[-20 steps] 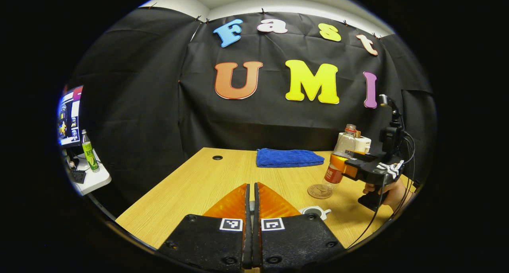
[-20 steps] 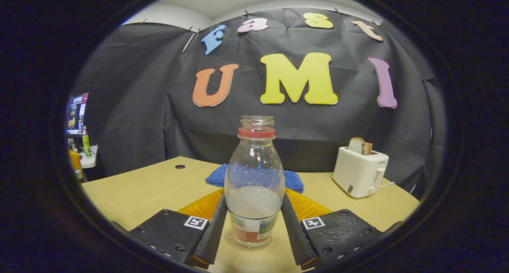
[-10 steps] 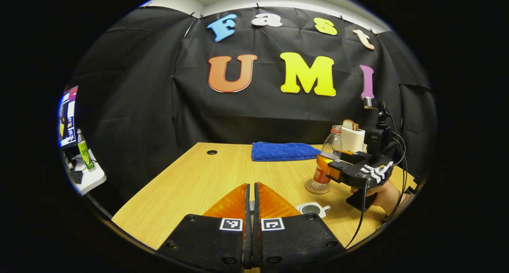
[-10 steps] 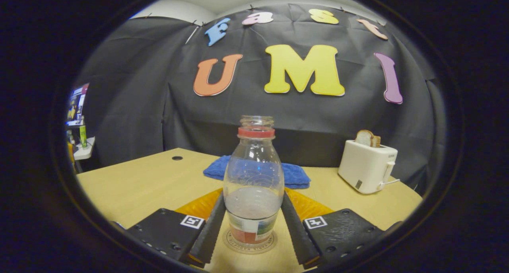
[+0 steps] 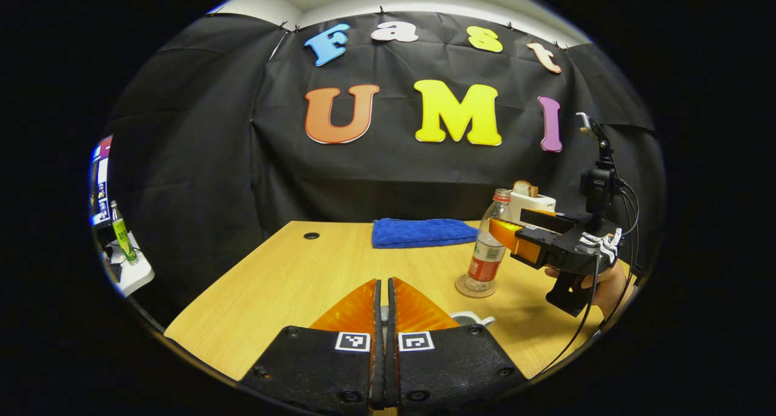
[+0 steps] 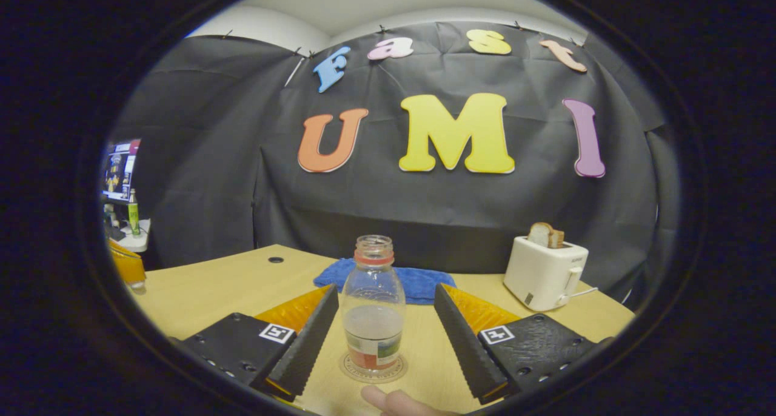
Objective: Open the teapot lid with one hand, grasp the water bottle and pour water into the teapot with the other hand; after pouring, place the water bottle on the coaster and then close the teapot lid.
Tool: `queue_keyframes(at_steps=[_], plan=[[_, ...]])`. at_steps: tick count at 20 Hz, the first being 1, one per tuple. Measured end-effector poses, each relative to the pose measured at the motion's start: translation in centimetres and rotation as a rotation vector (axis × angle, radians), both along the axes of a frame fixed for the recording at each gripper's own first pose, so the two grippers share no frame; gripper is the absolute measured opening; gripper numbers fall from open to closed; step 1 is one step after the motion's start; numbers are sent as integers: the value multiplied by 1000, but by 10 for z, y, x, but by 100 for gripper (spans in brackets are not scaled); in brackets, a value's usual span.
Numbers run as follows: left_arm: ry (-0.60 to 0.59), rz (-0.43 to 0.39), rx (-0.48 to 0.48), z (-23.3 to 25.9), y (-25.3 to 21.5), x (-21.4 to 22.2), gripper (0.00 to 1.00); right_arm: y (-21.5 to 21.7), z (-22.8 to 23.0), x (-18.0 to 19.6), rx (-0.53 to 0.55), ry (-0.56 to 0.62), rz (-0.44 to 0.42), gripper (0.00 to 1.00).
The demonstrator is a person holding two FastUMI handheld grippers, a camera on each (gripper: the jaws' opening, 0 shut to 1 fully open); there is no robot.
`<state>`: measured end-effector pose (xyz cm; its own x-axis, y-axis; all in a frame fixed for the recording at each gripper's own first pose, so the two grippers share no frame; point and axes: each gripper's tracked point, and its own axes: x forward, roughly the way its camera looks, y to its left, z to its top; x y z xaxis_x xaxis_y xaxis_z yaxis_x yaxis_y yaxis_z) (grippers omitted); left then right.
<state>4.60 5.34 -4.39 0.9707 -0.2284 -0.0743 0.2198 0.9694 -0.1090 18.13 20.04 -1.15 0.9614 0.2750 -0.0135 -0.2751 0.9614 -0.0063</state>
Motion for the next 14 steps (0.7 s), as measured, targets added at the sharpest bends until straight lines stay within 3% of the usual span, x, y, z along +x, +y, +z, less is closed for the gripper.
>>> queue_keyframes(at_steps=[7,10,14], plan=[[-47,-240,-74,-19,-71,7,3,-62,16,-55,-29,-101,-55,95],[-45,-285,-67,-33,-87,11,3,-79,8,-77,-20,-116,-72,95],[-37,-286,-15,-49,-101,17,3,-91,-3,-102,7,-122,-69,96]])
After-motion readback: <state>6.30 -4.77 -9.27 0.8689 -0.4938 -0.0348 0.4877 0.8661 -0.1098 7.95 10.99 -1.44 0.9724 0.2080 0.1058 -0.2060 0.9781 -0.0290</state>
